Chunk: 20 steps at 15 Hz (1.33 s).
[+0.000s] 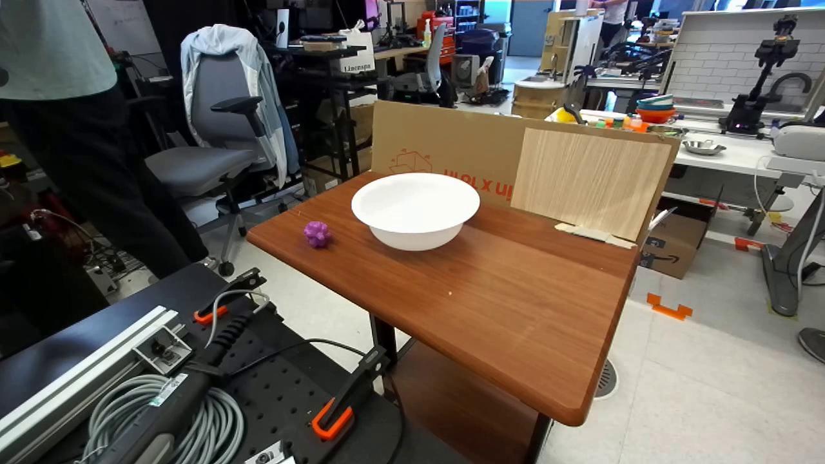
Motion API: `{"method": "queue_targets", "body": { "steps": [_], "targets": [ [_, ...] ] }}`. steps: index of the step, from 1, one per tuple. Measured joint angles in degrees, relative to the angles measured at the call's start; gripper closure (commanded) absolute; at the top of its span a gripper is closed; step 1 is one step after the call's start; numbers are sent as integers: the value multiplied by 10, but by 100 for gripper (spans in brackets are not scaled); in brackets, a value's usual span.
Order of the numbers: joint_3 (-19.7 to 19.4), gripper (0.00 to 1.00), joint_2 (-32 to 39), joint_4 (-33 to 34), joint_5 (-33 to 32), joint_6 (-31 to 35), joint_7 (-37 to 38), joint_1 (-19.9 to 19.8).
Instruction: Take the toy grapes from the table and put them in the white bowl
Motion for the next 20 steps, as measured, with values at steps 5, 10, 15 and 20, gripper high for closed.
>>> {"method": "queue_targets", "body": {
  "steps": [5, 10, 15, 20],
  "targets": [
    [1, 0, 1, -1, -6, -4, -10, 2],
    [-12, 0, 9, -4, -62, -57, -122, 12],
    [-35, 0, 54, 11, -124, -58, -237, 14],
    [-36, 0, 142, 29, -149, 30, -164, -3]
  ]
}}
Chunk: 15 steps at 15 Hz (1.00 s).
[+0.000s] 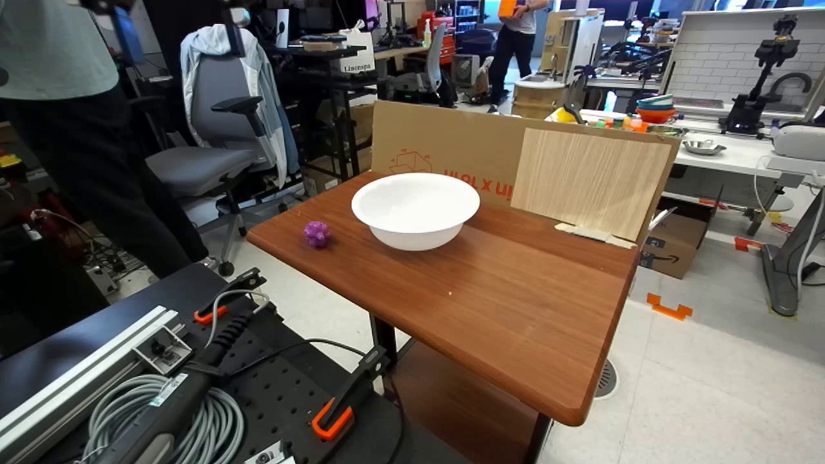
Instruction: Take the toy grapes from the table and put them in the white bowl
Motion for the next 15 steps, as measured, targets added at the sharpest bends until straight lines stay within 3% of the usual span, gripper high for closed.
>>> {"method": "queue_targets", "body": {
  "steps": [8, 15],
  "targets": [
    [-9, 0, 131, 10, 10, 192, 146, -35],
    [0, 0, 138, 12, 2, 170, 136, -35]
  ]
}}
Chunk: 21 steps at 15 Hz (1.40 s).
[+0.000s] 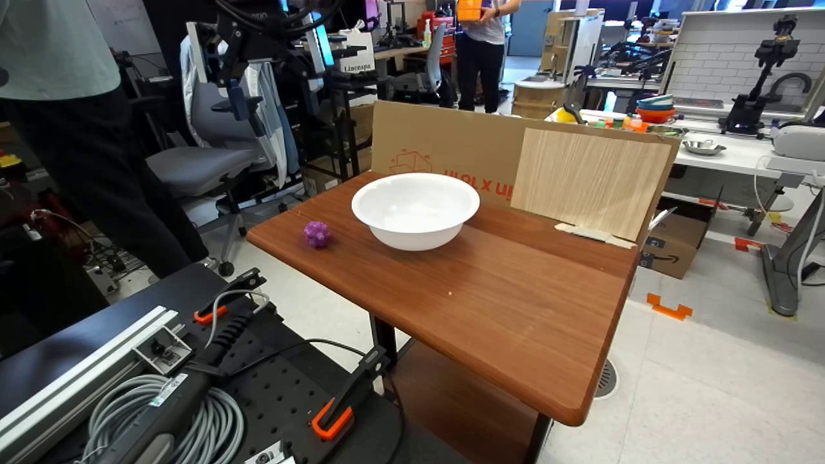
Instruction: Take the toy grapes from the table and put them in the white bowl
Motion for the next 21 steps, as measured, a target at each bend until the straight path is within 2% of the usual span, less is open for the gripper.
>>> {"method": "queue_targets", "body": {
  "steps": [3, 6, 9, 10, 14, 21],
  "targets": [
    [19, 0, 23, 19, -17, -56, -20, 3],
    [38, 0, 68, 54, -35, -57, -13, 4],
    [46, 0, 120, 96, -61, -35, 5, 4],
    [47, 0, 158, 113, -89, -6, 22, 4],
    [47, 0, 213, 138, -142, 44, 52, 4],
    [51, 0, 248, 143, -149, 71, 55, 6]
  ]
}}
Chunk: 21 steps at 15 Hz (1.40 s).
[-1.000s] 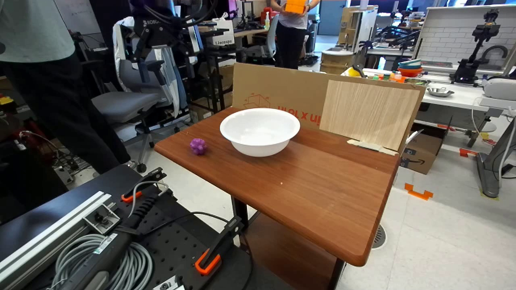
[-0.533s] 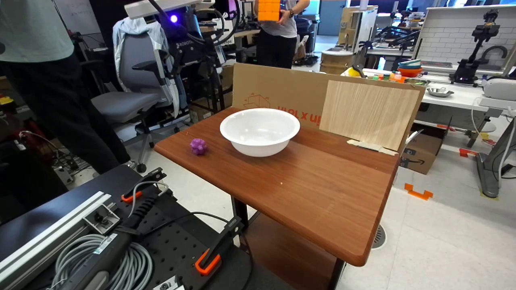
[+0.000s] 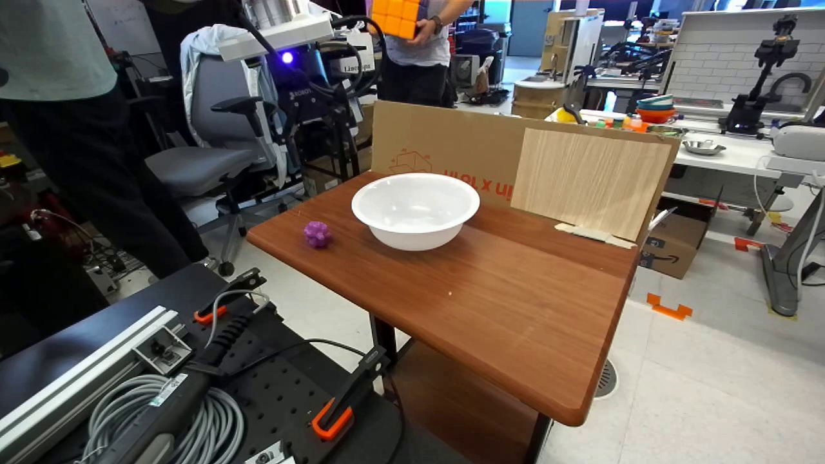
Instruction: Take the toy grapes from the table and put them in the white bowl
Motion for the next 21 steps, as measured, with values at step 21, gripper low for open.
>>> {"method": "queue_targets", "body": {
  "steps": [21],
  "targets": [
    [8, 0, 162, 108, -1, -62, 5, 35]
  ]
}}
